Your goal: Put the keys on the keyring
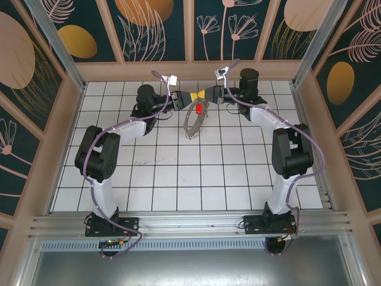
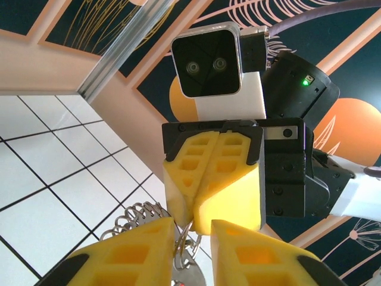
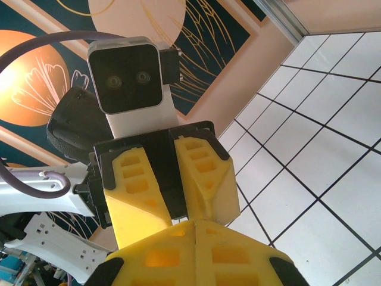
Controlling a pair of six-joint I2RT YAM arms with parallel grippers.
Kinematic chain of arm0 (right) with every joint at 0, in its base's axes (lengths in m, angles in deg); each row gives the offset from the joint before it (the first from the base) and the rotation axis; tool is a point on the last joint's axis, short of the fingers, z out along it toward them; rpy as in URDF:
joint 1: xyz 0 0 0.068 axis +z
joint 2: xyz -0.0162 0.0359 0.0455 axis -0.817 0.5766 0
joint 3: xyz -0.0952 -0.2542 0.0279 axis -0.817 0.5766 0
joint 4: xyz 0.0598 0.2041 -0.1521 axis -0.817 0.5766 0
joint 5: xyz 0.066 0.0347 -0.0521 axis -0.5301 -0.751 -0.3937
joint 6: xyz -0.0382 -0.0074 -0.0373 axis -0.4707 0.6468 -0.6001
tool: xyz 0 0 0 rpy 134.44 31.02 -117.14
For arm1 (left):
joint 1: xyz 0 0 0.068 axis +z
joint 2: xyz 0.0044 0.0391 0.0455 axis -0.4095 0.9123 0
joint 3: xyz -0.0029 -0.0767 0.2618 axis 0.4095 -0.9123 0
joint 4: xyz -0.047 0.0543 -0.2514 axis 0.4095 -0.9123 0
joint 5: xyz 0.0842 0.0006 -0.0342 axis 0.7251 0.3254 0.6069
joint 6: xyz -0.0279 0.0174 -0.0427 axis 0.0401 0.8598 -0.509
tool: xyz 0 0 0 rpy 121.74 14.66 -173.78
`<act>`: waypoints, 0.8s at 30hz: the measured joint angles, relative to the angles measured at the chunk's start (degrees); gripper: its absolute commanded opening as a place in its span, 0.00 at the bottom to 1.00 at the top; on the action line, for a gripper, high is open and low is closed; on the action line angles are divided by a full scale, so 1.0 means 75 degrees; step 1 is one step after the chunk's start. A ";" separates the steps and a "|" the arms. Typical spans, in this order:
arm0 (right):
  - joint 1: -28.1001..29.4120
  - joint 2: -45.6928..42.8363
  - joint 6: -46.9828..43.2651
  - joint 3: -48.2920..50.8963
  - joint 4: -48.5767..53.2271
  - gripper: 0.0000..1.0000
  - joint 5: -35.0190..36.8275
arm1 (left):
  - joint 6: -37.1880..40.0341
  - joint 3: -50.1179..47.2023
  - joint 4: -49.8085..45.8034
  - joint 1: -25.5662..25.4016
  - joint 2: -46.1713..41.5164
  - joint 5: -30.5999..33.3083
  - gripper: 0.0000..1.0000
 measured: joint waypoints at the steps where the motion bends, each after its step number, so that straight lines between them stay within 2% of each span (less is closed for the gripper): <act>1: -0.0003 0.0000 0.0003 0.0000 -0.0006 0.00 0.0000 | -0.0023 0.0000 0.0003 0.0003 0.0000 0.0000 0.19; 6: -0.0003 0.0000 0.0032 0.0000 -0.0055 0.00 -0.0003 | -0.0117 -0.0003 0.0050 0.0003 0.0000 0.0000 0.18; 11: -0.0003 0.0000 0.0055 0.0000 -0.0085 0.00 -0.0003 | -0.0149 -0.0003 0.0085 -0.0006 0.0000 -0.0055 0.26; 14: -0.0003 0.0000 0.0055 0.0000 -0.0085 0.00 -0.0003 | -0.0143 -0.0003 0.0119 -0.0015 0.0000 -0.0093 0.27; 20: -0.0003 0.0000 0.0122 0.0000 -0.0117 0.00 -0.0029 | -0.0137 -0.0003 0.0111 -0.0012 0.0009 -0.0085 0.12; 24: -0.0006 -0.0012 0.0152 0.0000 -0.0119 0.00 -0.0035 | -0.0108 -0.0006 0.0108 -0.0012 0.0023 -0.0090 0.12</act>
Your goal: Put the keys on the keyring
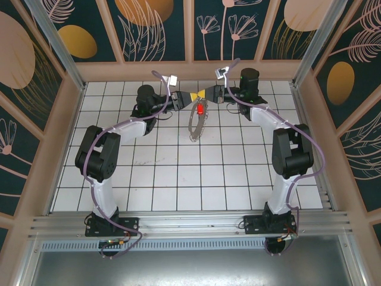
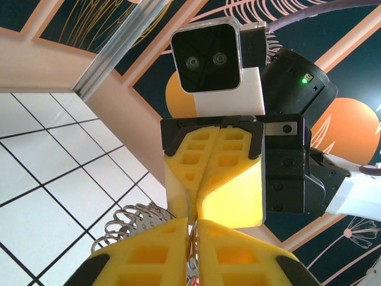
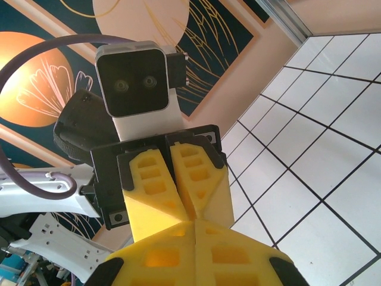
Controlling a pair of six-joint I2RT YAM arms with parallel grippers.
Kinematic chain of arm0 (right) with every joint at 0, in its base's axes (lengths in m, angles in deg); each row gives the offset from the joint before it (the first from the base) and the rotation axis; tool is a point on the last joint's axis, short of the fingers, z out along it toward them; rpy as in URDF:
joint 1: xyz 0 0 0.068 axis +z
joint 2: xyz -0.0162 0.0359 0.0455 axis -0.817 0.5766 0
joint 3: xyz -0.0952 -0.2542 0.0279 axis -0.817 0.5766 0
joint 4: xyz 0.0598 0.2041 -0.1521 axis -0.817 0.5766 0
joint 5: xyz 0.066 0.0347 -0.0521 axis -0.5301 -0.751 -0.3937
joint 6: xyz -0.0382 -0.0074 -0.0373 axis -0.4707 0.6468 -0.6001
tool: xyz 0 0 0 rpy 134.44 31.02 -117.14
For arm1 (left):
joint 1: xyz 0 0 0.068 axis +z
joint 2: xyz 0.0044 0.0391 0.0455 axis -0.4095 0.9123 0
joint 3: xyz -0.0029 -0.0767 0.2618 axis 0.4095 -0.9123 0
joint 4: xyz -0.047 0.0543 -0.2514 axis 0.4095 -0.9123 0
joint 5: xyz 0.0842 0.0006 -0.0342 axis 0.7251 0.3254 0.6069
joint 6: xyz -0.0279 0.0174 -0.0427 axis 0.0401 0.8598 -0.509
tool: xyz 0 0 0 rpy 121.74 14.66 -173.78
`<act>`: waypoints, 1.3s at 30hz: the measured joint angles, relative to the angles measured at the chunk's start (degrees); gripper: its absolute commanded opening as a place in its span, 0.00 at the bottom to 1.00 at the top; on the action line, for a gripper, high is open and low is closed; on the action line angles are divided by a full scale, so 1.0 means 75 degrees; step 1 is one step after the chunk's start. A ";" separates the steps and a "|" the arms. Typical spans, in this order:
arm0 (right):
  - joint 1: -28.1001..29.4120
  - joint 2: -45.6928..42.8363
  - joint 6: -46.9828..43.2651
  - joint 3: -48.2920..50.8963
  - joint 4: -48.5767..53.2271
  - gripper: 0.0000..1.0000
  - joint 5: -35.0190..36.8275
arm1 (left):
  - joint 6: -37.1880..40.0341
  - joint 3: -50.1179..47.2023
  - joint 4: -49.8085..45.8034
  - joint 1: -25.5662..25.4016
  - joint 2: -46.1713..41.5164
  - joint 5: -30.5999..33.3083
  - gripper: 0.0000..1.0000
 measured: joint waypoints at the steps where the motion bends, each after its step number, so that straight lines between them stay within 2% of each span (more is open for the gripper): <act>1: 0.0000 0.0000 0.0015 0.0000 0.0000 0.00 0.0000 | 0.0006 0.0000 0.0000 0.0000 0.0000 -0.0003 0.15; 4: 0.0003 -0.0003 0.0015 0.0000 0.0006 0.00 0.0009 | 0.0082 0.0000 0.0012 -0.0006 0.0003 -0.0035 0.24; 9: 0.0006 -0.0003 0.0015 0.0000 0.0009 0.00 0.0009 | 0.0096 0.0000 0.0012 -0.0038 0.0003 -0.0029 0.26; 13: 0.0003 -0.0003 0.0015 0.0000 0.0009 0.00 0.0038 | 0.0154 0.0000 0.0015 -0.0050 0.0003 -0.0023 0.35; 20: -0.0087 -0.0612 0.0213 0.0705 -0.0411 0.00 0.0061 | 0.0169 -0.0073 -0.0061 -0.0122 -0.0093 0.0254 0.42; 29: -0.0146 -0.2148 0.0245 0.1915 -0.1539 0.00 0.0326 | -0.0041 -0.0294 -0.0061 -0.0137 -0.0828 0.0627 0.46; 35: -0.0146 -0.2305 0.0213 0.1918 -0.1641 0.00 0.0455 | -0.0335 -0.0291 0.0271 -0.0140 -0.1151 0.0551 0.45; 39: -0.0140 -0.2302 0.0213 0.1918 -0.1612 0.00 0.0530 | -0.0729 -0.0291 0.0644 -0.0140 -0.1172 0.0361 0.39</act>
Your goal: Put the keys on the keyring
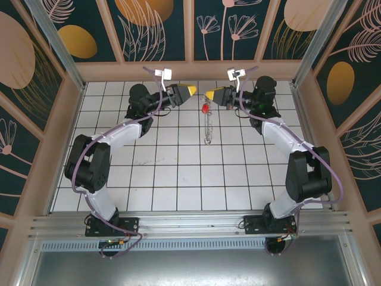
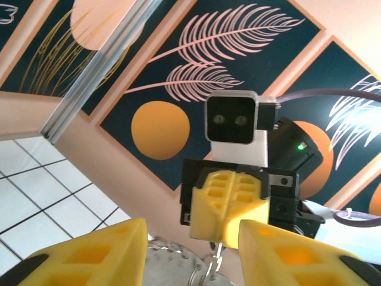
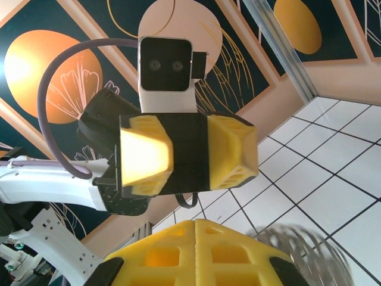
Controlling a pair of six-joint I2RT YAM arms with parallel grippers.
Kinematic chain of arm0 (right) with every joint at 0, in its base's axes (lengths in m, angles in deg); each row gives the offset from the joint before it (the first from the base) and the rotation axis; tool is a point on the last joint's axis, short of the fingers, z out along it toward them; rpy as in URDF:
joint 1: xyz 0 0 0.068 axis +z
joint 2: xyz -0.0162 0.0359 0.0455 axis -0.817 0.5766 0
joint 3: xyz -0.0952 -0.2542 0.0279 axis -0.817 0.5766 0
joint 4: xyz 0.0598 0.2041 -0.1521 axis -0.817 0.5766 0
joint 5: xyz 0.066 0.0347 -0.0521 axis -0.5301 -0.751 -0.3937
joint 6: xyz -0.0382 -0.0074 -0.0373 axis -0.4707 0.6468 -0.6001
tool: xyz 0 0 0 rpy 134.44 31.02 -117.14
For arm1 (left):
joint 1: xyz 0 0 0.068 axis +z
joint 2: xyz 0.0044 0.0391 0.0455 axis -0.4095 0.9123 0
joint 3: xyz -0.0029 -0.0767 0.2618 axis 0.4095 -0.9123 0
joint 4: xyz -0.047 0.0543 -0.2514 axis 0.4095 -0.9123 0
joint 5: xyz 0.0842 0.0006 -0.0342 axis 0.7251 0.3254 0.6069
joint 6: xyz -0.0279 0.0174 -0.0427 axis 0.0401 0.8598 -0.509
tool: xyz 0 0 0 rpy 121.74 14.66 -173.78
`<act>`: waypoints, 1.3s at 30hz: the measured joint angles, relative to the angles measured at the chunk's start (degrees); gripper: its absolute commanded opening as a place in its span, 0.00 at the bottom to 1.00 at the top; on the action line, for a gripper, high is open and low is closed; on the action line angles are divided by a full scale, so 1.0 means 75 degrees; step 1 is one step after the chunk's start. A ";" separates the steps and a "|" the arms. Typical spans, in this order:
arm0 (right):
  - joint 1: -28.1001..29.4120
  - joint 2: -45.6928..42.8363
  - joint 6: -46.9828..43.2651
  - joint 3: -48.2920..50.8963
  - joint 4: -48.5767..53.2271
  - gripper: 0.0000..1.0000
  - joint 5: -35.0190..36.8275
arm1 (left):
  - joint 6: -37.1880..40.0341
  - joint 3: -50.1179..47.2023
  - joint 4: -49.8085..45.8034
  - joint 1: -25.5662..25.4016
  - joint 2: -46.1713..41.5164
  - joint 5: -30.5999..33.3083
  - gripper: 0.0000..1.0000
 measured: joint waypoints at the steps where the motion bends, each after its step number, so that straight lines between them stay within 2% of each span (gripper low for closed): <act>1: 0.0000 0.0000 0.0003 0.0000 0.0003 0.00 0.0050 | -0.0105 0.0000 0.0096 0.0000 0.0000 -0.0052 0.37; 5: 0.0000 0.0000 0.0009 0.0000 0.0000 0.00 0.0137 | -0.0373 -0.0079 0.0425 -0.0009 -0.0029 -0.0224 0.33; 21: 0.0041 0.0134 0.0262 0.0000 -0.0175 0.00 0.0268 | -0.0469 -0.0504 0.0618 -0.0338 -0.0536 -0.0385 0.37; 39: 0.0157 0.0134 0.0262 0.0000 -0.0187 0.00 0.0245 | 0.0227 -0.0425 -0.0015 -0.0338 -0.0230 -0.0358 0.38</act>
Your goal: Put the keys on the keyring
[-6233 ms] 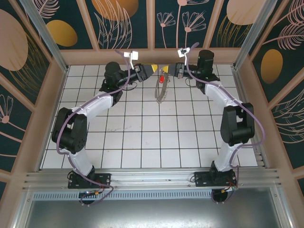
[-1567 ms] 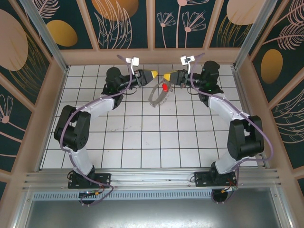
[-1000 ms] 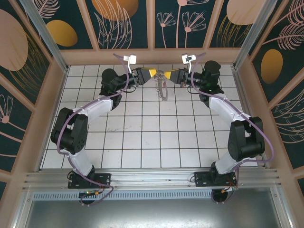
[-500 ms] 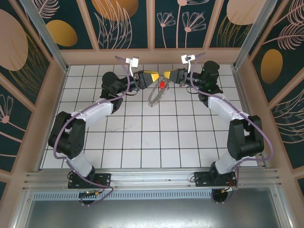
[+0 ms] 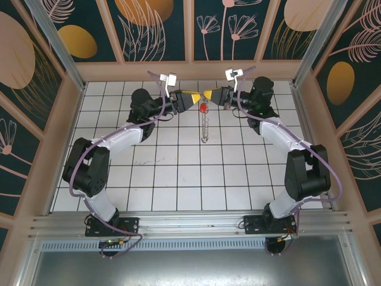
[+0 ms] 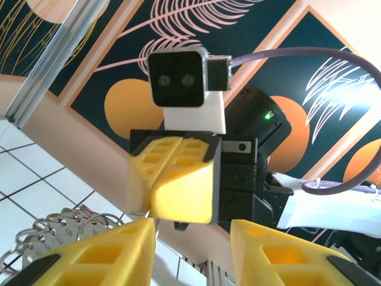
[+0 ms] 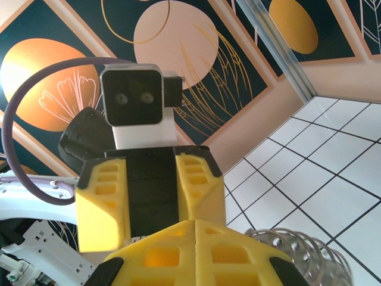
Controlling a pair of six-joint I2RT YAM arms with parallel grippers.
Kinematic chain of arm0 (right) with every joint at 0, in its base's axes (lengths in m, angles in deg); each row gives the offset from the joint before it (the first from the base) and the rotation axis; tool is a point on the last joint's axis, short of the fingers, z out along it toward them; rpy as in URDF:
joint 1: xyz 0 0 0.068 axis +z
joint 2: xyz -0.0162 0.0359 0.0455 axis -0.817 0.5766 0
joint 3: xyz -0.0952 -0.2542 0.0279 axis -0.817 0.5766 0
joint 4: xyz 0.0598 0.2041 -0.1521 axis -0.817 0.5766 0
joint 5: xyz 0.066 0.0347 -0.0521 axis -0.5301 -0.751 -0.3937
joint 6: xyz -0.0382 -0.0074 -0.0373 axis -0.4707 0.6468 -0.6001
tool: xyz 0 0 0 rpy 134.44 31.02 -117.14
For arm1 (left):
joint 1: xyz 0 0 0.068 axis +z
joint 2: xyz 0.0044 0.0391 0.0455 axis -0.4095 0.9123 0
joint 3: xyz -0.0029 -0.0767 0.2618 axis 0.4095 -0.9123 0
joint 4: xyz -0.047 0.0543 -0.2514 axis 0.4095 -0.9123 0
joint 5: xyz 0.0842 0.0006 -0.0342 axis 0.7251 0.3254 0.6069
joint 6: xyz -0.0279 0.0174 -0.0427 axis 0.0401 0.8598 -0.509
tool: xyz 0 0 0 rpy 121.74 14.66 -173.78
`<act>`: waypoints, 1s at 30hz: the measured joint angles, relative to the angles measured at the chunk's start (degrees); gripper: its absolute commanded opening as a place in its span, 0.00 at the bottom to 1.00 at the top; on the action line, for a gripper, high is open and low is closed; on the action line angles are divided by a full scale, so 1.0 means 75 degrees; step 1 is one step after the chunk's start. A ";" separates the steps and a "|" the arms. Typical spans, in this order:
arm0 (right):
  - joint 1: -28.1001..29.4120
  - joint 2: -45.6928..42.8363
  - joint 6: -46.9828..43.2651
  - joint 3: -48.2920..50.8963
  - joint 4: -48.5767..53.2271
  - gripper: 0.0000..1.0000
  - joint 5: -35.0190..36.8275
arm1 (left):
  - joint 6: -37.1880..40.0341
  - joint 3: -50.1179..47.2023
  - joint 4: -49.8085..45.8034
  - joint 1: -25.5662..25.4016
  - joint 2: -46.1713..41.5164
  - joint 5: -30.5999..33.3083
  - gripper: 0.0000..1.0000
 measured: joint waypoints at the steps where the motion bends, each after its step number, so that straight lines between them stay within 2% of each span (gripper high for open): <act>1: 0.0000 0.0000 0.0000 0.0000 0.0000 0.00 0.0003 | 0.0020 0.0000 -0.0003 0.0000 0.0032 0.0000 0.38; 19: 0.0125 0.0032 -0.0012 -0.0006 0.0035 0.00 0.0000 | 0.0047 0.0289 -0.0090 -0.0041 0.0254 -0.0029 0.37; 24: 0.0131 0.0035 -0.0038 -0.0009 0.0038 0.00 0.0000 | 0.0061 0.0318 -0.0119 -0.0041 0.0312 -0.0035 0.25; 30: 0.0131 0.0038 -0.0067 -0.0038 0.0122 0.00 -0.0003 | 0.0131 0.0318 -0.0149 -0.0041 0.0318 -0.0029 0.18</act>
